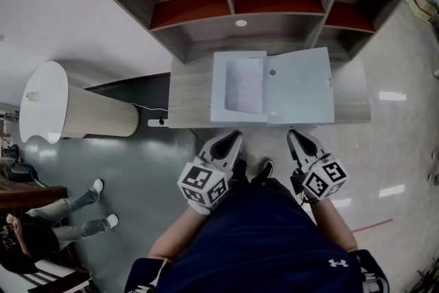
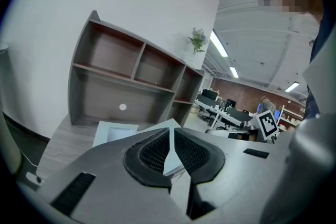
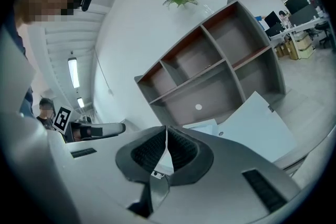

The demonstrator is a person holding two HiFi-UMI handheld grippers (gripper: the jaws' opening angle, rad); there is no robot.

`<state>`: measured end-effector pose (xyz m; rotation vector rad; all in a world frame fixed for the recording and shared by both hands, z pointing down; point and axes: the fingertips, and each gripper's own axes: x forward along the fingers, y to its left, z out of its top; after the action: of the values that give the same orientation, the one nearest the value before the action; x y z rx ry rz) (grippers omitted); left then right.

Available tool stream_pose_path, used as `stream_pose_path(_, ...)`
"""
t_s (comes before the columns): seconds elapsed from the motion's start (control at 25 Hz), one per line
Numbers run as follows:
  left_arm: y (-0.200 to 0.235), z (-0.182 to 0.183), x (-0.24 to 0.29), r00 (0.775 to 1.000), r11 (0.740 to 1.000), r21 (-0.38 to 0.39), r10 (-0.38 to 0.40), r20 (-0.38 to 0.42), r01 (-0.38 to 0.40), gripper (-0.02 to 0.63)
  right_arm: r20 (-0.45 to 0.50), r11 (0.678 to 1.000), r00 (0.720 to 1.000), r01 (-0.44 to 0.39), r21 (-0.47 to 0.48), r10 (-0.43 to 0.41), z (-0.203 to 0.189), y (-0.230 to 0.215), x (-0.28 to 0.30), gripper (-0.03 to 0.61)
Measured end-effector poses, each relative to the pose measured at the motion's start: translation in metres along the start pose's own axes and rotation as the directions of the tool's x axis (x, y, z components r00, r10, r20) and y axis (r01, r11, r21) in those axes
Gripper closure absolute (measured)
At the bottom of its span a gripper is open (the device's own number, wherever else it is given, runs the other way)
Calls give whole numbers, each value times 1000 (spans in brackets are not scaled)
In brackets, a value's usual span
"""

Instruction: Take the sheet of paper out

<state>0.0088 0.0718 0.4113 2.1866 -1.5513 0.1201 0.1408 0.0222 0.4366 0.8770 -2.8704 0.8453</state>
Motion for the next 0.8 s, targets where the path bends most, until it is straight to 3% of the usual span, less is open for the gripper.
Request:
stream_pose_path(0.28,22,7,16,999,999,-19,-41,-5,41,573,-39,995,995,91,43,-89,-14,-32,17,560)
stream_pose_path(0.56,66,24,29,997,996,-54,-74,5,74,573,-49,977,976,215,15,-214,-11,-61,53,560)
stream_pose_path(0.8,111,39,44,993,991,-66,-116,3,116,572,-126,970,968,227,86,-216,-26,-90,114,560)
